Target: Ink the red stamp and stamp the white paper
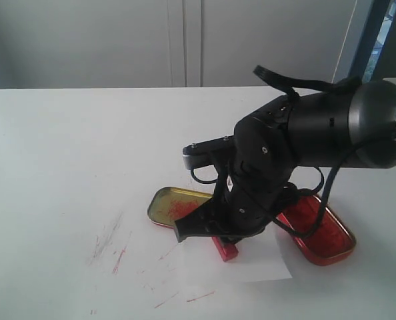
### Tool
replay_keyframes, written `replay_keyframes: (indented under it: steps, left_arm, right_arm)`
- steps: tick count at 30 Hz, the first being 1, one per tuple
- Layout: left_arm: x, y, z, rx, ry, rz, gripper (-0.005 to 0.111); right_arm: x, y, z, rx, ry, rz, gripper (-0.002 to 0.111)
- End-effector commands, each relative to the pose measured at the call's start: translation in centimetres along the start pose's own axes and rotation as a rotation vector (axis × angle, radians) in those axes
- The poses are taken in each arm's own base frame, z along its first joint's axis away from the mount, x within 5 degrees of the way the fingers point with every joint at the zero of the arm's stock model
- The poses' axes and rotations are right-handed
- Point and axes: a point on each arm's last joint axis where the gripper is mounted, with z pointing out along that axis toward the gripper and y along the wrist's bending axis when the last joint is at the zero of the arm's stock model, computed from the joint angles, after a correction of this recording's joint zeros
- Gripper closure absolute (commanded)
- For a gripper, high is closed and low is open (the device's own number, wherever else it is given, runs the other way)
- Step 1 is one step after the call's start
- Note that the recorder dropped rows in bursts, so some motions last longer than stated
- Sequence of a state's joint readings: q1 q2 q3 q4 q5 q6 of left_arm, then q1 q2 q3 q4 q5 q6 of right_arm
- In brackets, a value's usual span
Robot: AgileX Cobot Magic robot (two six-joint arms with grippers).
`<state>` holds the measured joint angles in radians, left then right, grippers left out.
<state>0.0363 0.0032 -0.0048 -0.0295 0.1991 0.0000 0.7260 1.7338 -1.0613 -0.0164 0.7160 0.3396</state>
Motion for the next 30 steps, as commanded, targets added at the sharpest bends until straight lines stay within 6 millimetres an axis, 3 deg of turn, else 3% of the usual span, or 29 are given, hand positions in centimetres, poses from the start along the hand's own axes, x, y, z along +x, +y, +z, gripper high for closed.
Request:
replay_keyframes:
  steps: [1,12,19,30]
  left_arm:
    - [0.2,0.0,0.0,0.001,0.004,-0.001,0.107]
    - [0.2,0.0,0.0,0.001,0.004,-0.001,0.107]
    - [0.2,0.0,0.0,0.001,0.004,-0.001,0.107]
    - [0.2,0.0,0.0,0.001,0.004,-0.001,0.107]
  right_arm:
    - [0.0,0.1,-0.2,-0.012,-0.020,0.003,0.108]
    - [0.9,-0.2,0.9,-0.023,-0.032,0.010,0.108]
    - [1.7,-0.4,2.8,-0.013,-0.005,0.010,0.108]
    - [1.3,-0.3,3.3,-0.028,-0.047,0.010,0.108]
